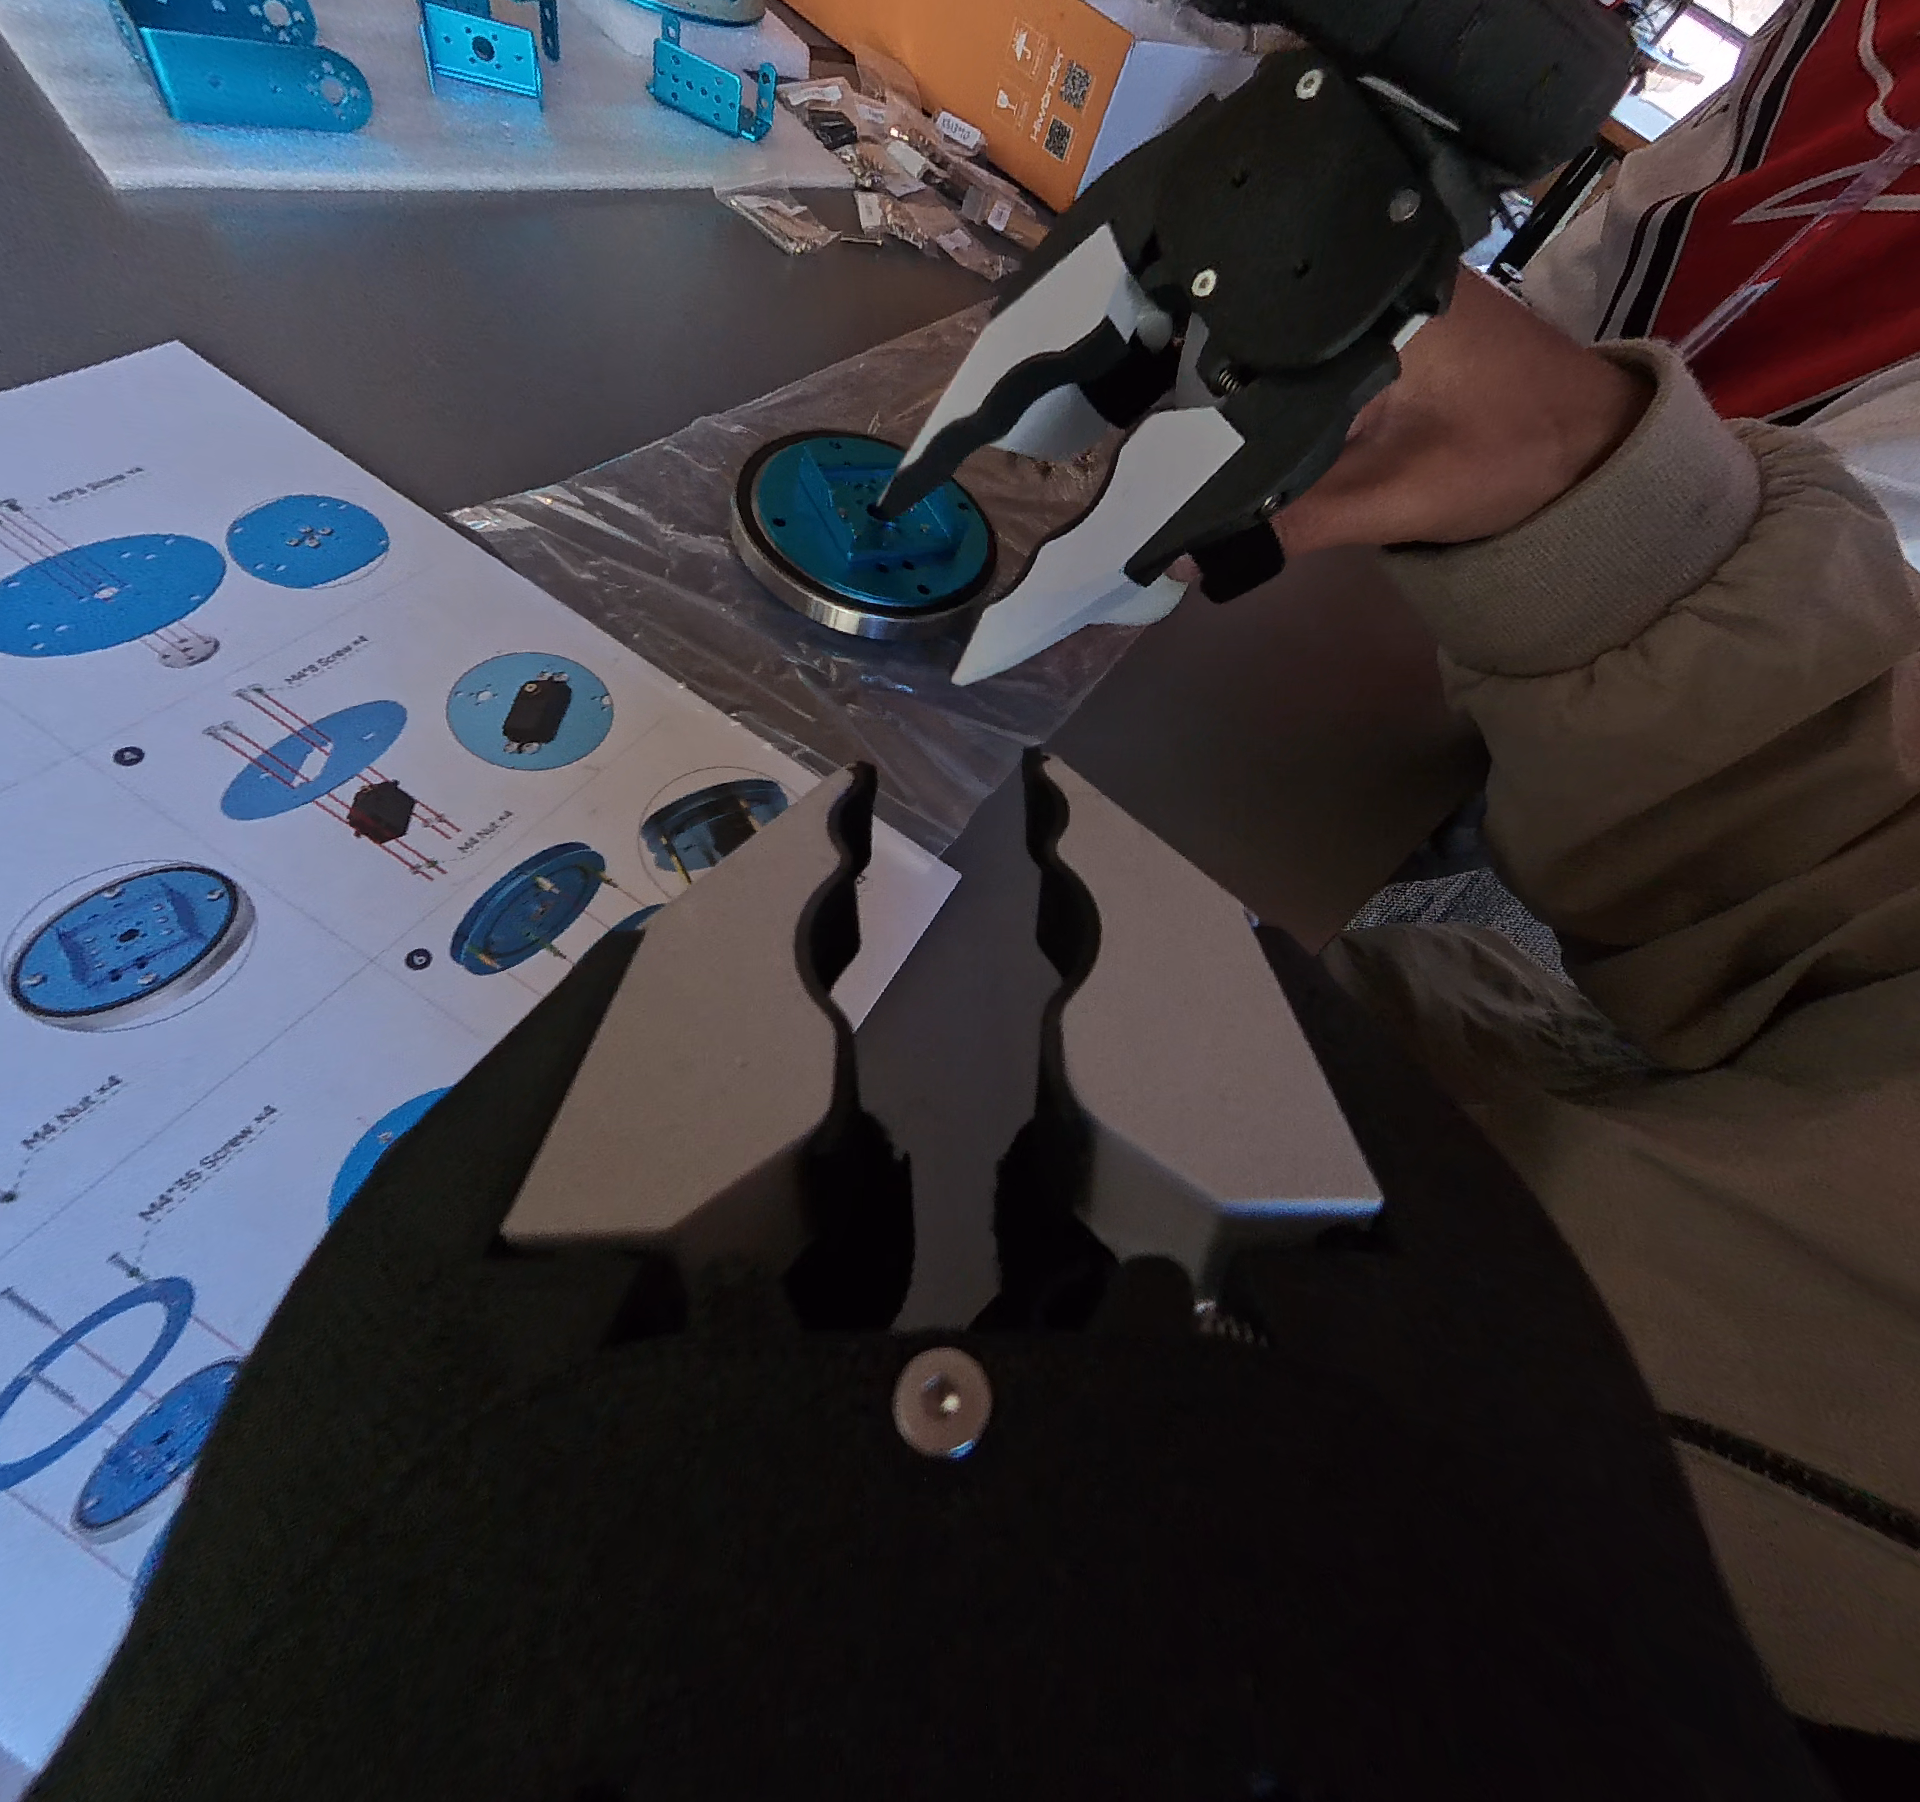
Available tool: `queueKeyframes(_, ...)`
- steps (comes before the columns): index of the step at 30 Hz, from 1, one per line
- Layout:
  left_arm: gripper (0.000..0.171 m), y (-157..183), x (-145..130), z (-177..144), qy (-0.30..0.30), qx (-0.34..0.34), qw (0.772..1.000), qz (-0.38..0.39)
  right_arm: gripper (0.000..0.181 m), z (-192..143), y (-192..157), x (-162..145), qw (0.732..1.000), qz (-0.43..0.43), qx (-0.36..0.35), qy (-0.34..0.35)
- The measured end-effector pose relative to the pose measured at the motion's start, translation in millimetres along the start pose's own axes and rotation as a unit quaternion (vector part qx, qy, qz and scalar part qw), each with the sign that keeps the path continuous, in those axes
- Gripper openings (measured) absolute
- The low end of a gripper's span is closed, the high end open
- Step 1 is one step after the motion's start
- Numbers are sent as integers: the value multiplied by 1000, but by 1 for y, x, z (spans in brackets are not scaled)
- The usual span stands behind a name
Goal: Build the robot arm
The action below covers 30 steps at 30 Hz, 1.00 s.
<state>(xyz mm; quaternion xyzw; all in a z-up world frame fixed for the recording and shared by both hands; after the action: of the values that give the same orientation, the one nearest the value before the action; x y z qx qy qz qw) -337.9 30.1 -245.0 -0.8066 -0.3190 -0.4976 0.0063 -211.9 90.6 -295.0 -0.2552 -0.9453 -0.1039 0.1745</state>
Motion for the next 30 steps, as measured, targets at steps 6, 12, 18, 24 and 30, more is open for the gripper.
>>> queueKeyframes(6,29,1,0,1,-1,-2,1000,1,62,-13,0,5,998,10,-9,54)
queueKeyframes(12,29,0,-1,1,-1,-2,1000,-1,49,-50,-9,0,967,68,-29,242)
queueKeyframes(18,29,-5,-3,2,-5,6,1000,-5,39,-67,-18,-36,941,124,-86,303)
queueKeyframes(24,29,-14,-4,-3,-10,44,999,-2,29,-72,-11,-59,926,174,-87,322)
queueKeyframes(30,29,-37,0,-12,1,109,994,-9,30,-74,-5,-63,915,185,-65,353)
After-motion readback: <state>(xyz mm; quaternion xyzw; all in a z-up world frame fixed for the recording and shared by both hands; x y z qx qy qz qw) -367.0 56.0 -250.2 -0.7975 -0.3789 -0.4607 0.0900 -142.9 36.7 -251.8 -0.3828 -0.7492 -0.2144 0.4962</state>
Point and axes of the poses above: each gripper's, where its closed fingertips meet, z out along the fingers, x out of its top, y = z × x across the jaws, the point moved 3 cm from there along -z, back along the fingers, and after that the axes turned 7 degrees about -y, right-handed, at the moved point
